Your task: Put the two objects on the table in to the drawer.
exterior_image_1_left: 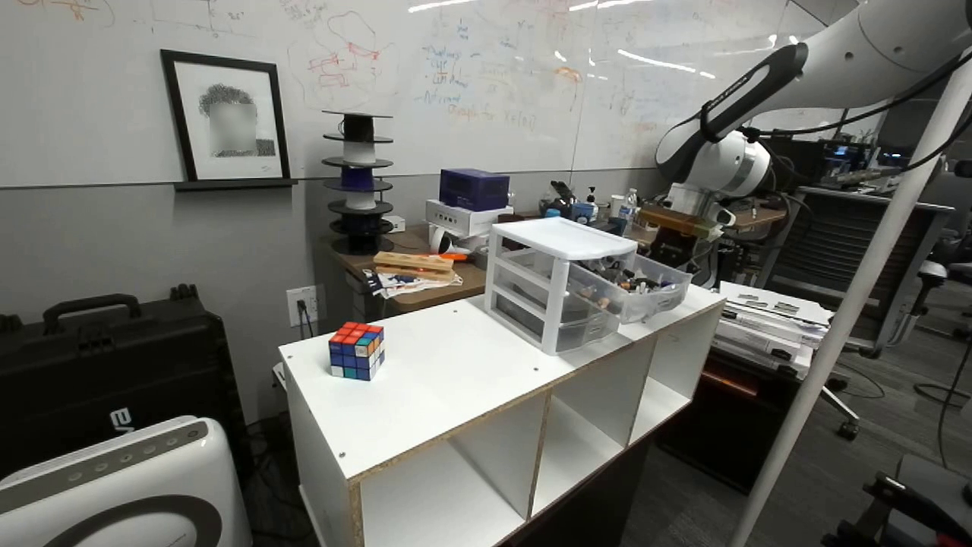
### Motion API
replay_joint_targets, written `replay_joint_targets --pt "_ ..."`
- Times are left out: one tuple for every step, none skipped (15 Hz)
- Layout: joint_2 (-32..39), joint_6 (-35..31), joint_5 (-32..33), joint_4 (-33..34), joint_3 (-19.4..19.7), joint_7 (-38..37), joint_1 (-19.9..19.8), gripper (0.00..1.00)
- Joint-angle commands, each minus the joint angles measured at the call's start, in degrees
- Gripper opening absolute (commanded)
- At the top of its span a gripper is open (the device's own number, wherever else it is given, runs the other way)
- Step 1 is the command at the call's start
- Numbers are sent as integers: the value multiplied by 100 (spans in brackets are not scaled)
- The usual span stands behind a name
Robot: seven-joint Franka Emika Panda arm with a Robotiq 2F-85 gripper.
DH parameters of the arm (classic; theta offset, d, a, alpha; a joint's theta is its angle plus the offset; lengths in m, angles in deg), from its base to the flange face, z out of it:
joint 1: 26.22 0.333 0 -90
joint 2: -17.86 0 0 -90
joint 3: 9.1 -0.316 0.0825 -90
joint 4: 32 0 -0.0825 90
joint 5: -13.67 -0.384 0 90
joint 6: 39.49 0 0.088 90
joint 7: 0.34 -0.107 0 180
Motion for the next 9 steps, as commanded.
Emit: replay_joint_targets --pt "68 58 265 190 100 -120 117 0" --pt "32 17 312 162 103 -108 136 0" --pt "-18 -38 366 128 104 -77 158 0" --pt "-99 -46 395 88 91 -56 173 0" --pt "-237 -40 406 16 68 -13 192 0" --pt "-371 -3 411 -60 55 -3 217 0" --pt "-590 83 462 -191 98 -104 291 0" --pt "-799 134 492 -305 99 -88 335 0" --pt "-1104 100 575 -506 117 -30 412 0"
